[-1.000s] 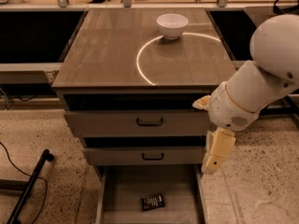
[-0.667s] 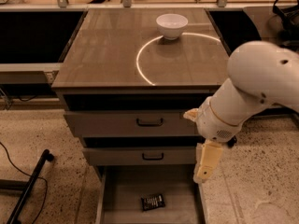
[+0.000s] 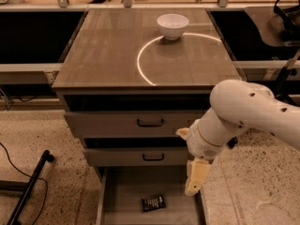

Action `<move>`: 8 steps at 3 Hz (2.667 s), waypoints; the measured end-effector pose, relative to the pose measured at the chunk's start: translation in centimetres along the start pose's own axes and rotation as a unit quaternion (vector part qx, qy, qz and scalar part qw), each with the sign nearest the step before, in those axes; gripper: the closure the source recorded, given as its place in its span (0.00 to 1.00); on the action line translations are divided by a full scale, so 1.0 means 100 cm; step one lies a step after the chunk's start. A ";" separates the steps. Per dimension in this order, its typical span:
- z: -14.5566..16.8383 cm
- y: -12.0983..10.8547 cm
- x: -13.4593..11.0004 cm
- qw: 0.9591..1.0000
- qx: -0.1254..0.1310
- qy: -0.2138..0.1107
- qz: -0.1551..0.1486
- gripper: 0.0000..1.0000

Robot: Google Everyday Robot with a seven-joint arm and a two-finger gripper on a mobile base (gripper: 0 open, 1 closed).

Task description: Pick rxbar chocolate from bottom drawer and place on counter

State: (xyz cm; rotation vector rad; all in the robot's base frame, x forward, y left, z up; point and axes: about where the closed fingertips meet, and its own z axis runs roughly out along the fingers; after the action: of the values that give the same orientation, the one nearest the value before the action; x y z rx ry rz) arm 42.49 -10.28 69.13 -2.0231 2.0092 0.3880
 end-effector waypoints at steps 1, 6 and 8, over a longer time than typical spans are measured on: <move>0.041 0.001 0.004 1.000 -0.010 -0.014 -0.001 0.00; 0.163 -0.009 0.031 0.998 -0.024 -0.039 -0.038 0.00; 0.209 -0.012 0.053 0.994 -0.037 -0.090 -0.056 0.00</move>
Offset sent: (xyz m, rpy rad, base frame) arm -0.0015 0.0099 -0.0331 0.0225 0.0164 0.0087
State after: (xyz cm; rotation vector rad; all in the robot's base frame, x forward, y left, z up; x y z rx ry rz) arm 43.67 -7.49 47.81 -2.0522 1.7917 0.6060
